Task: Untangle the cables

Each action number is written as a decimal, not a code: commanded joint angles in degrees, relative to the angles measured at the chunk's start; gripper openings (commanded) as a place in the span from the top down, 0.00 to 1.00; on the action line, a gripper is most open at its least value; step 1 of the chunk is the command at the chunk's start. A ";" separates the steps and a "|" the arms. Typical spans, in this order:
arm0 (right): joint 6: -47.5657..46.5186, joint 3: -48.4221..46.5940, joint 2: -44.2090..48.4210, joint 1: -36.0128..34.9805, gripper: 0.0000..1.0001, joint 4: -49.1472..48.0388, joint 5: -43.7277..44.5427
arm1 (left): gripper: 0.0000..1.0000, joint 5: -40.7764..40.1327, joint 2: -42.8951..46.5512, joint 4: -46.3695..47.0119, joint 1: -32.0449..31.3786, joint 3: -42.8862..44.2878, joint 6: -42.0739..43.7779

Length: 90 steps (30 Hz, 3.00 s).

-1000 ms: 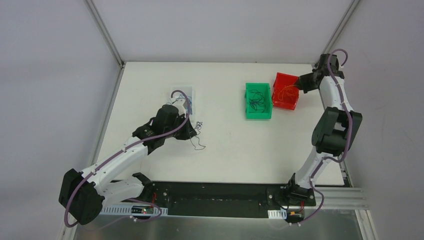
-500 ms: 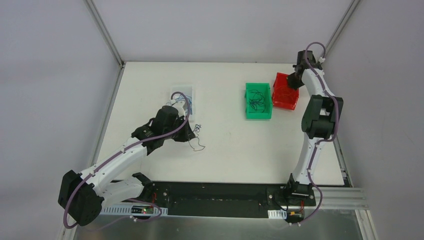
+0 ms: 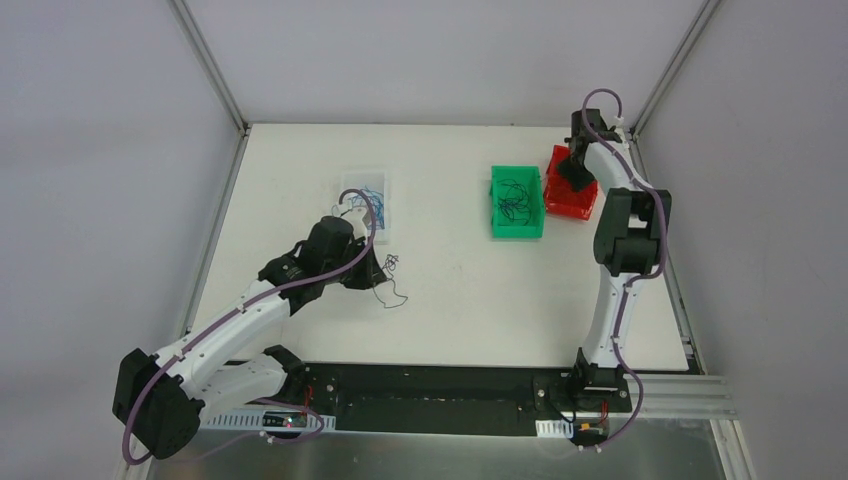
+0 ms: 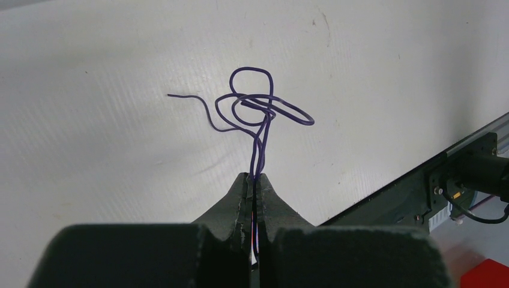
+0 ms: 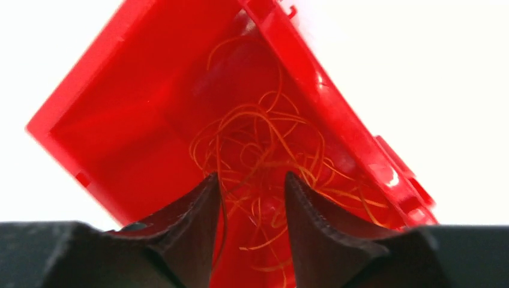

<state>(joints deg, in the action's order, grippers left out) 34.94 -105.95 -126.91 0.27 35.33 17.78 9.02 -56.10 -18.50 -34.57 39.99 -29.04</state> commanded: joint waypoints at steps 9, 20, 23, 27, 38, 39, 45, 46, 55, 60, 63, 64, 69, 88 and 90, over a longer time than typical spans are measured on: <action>-3.96 11.89 24.62 -0.26 0.31 -4.38 3.78 | 1.00 1.13 -1.55 -0.83 -0.64 0.72 0.59; -3.65 39.65 49.33 -3.31 0.28 -19.80 -10.78 | 0.87 -2.33 -3.57 -2.70 -0.68 1.44 -0.58; -4.04 47.33 54.99 -5.77 0.28 -24.05 -12.95 | 0.87 -4.55 -4.33 -4.20 -0.77 1.52 -0.49; -4.66 55.28 60.62 -10.09 0.26 -28.85 -12.62 | 0.67 -5.85 -4.65 -5.64 -0.85 1.77 -0.56; -3.32 72.51 67.14 -19.55 0.15 -46.67 -7.97 | 0.01 -16.59 -6.67 -11.48 -4.26 4.49 -3.42; -3.32 73.29 67.25 -20.14 0.14 -47.83 -7.79 | 0.01 -17.48 -7.47 -11.74 -4.66 4.77 -3.47; -3.67 75.45 68.33 -21.15 0.14 -50.54 -6.34 | 0.01 -24.29 -13.70 -11.85 -9.93 7.98 -1.57; -3.54 75.62 68.29 -21.19 0.14 -50.70 -6.02 | 0.01 -25.25 -14.83 -11.78 -10.86 8.84 -0.39; -3.28 76.57 70.13 -21.17 0.13 -50.68 -4.26 | 0.01 -20.00 -19.64 -10.65 -12.15 12.62 4.51; -3.07 76.73 70.94 -21.17 0.12 -50.15 -3.63 | 0.01 -22.63 -17.56 -9.49 -16.49 11.35 8.53; -2.13 77.21 71.61 -21.16 0.12 -50.06 -2.54 | 0.01 -26.04 -15.70 -9.71 -17.37 10.33 9.51; -1.84 77.48 71.88 -21.15 0.12 -50.22 -2.43 | 0.01 -26.37 -15.17 -9.83 -17.56 10.20 9.97; -1.73 77.66 71.62 -21.07 0.11 -50.62 -2.23 | 0.01 -28.47 -16.27 -10.03 -20.67 10.51 10.32; -1.97 76.90 70.80 -20.94 0.09 -49.92 -2.31 | 0.01 -36.88 -30.88 -12.30 -26.25 13.68 8.27; -1.95 76.86 70.64 -20.99 0.09 -49.87 -2.40 | 0.01 -35.85 -32.22 -13.04 -24.97 13.93 6.97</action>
<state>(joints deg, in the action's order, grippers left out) 32.77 -28.25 -56.21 -20.62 -12.64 14.33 -25.41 -86.06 -28.86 -61.01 52.05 -19.35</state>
